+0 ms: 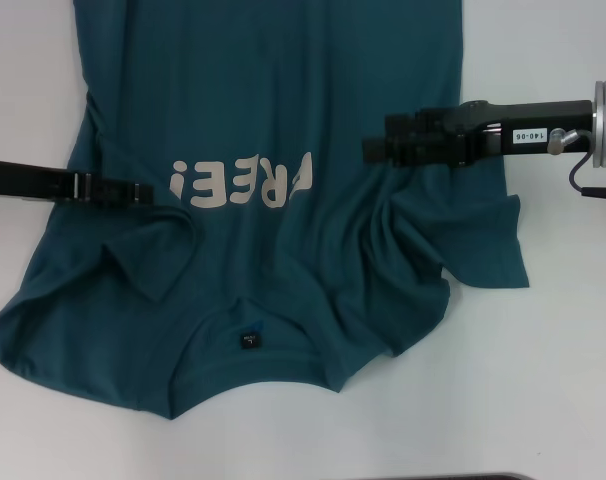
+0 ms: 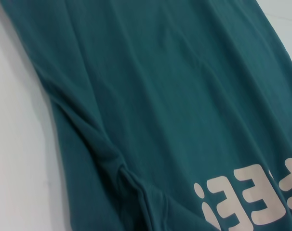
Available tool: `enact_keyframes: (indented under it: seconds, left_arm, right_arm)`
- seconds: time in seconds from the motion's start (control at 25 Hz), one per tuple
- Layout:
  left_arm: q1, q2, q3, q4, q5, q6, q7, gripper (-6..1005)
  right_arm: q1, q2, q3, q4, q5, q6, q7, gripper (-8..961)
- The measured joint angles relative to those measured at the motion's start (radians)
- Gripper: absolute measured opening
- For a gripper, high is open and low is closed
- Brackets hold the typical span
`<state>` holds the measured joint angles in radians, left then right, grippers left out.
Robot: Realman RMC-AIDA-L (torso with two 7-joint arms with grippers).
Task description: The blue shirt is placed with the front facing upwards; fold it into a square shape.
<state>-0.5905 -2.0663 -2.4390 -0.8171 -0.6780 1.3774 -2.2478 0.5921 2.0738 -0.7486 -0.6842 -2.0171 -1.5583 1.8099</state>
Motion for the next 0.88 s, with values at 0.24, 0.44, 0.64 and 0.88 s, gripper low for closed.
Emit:
enact_keyframes:
  seconds: [0.24,0.44,0.64,0.88]
  left_arm:
    - [0.000,0.006,0.000,-0.012,0.006,0.013,-0.012,892]
    - [0.000,0.008,0.007,-0.020,0.026,0.029,-0.019,891]
    - [0.004,0.006,0.014,-0.042,0.057,0.051,-0.025,891]
    - [0.012,0.006,0.013,-0.055,0.058,0.078,-0.023,891]
  right_arm:
    - [0.000,0.000,0.002,-0.001,0.000,0.000,0.000,853]
    - [0.001,-0.001,0.002,-0.002,0.000,0.001,0.000,854]
    - [0.002,-0.001,0.002,-0.002,0.000,0.005,0.000,853]
    - [0.005,0.000,0.002,-0.002,0.001,0.007,-0.002,853]
